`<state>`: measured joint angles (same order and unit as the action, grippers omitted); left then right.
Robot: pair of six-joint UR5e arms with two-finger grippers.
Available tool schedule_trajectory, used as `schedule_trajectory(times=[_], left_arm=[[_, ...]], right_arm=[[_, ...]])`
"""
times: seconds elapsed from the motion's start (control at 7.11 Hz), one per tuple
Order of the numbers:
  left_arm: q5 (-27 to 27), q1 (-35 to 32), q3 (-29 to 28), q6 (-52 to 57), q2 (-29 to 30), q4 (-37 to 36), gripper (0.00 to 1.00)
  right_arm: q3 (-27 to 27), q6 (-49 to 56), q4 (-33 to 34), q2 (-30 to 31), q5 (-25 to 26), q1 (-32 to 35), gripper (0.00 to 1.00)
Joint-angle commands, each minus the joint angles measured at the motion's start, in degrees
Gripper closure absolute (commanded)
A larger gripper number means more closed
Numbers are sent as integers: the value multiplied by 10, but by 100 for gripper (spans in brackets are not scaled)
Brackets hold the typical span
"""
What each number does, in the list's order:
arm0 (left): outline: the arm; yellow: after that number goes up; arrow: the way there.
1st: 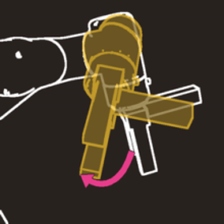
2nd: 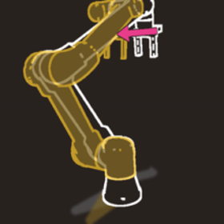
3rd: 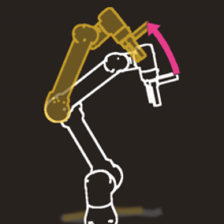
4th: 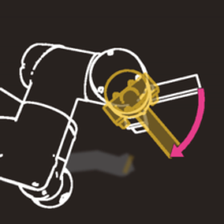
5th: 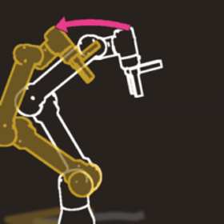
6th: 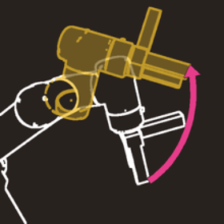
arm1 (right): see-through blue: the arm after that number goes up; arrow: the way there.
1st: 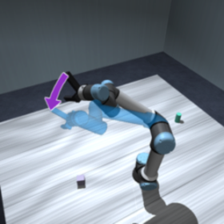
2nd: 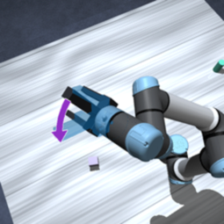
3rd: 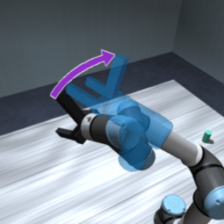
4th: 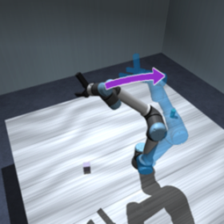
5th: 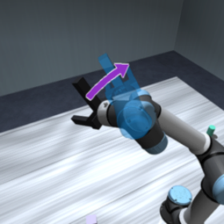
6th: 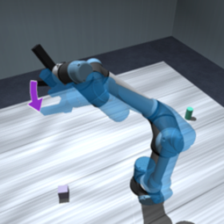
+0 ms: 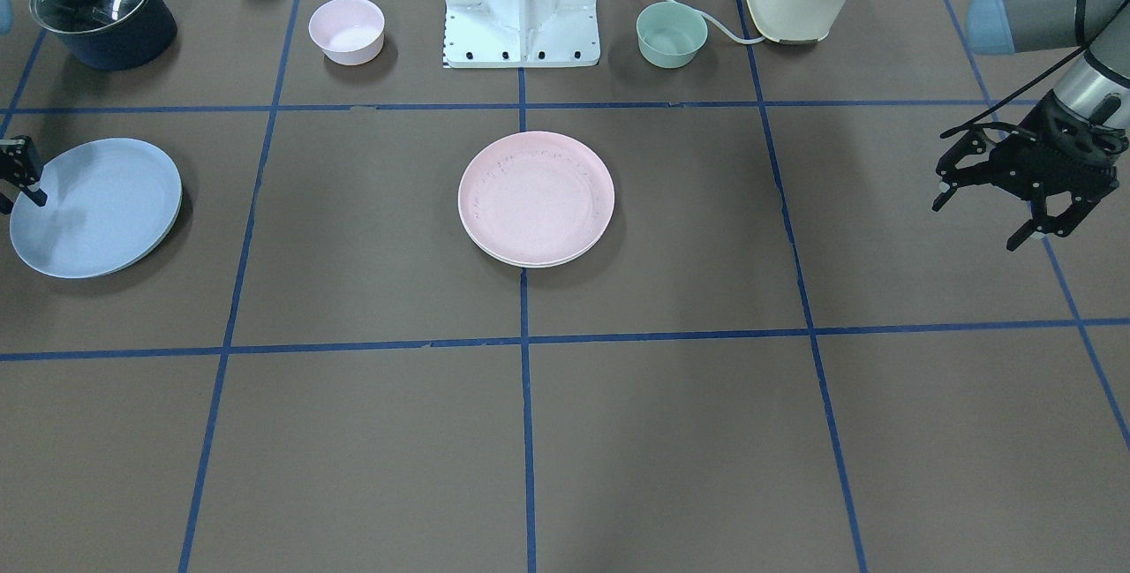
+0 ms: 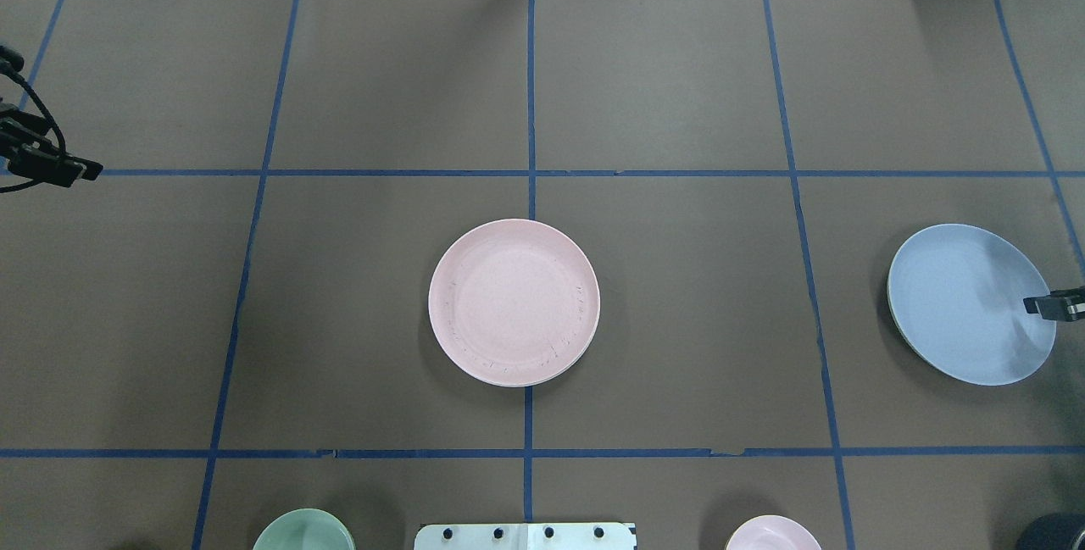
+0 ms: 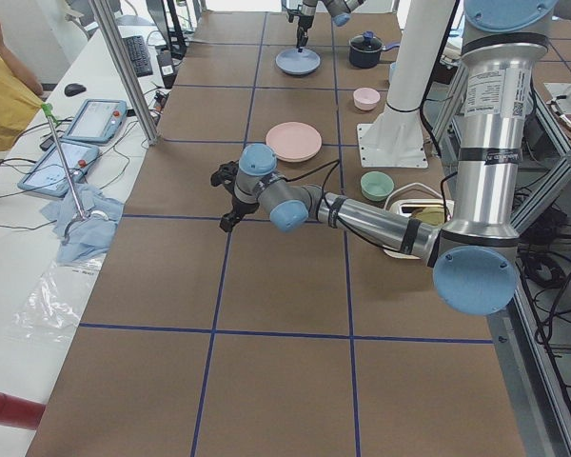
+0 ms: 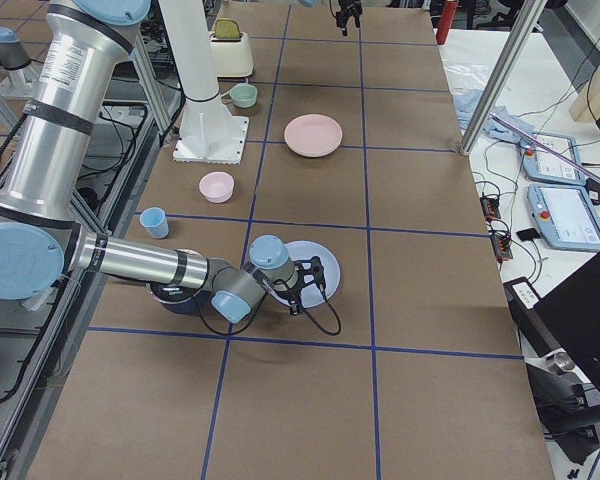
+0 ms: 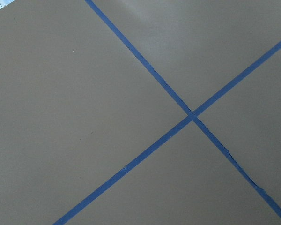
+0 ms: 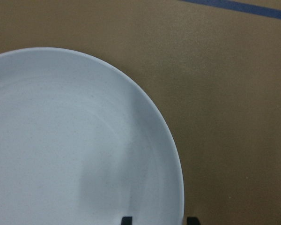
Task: Stack three plates with pink and blue
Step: 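Grip the rim of the light blue plate with the right gripper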
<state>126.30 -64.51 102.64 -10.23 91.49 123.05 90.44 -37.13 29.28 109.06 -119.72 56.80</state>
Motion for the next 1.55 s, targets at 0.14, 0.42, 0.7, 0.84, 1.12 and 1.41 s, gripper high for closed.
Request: schedule_trajectory(times=[0.14, 0.42, 0.7, 0.84, 1.12, 1.41], left_arm=[[-1, 0, -2, -1, 0, 1, 0], [0, -1, -4, 0, 0, 0, 0], [3, -35, -6, 3, 0, -6, 0], [4, -60, -10, 5, -19, -5, 0], [8, -117, -69, 5, -36, -5, 0], [18, -188, -109, 6, -36, -41, 0]], right_arm=[[-5, -4, 0, -14, 1, 1, 100], [10, -6, 10, -49, -15, 2, 100], [45, -50, 88, -129, -39, 8, 100], [56, -105, 116, -175, -43, 8, 100], [87, -217, 122, -235, -40, -28, 100], [120, -308, 126, -290, -12, -96, 100]])
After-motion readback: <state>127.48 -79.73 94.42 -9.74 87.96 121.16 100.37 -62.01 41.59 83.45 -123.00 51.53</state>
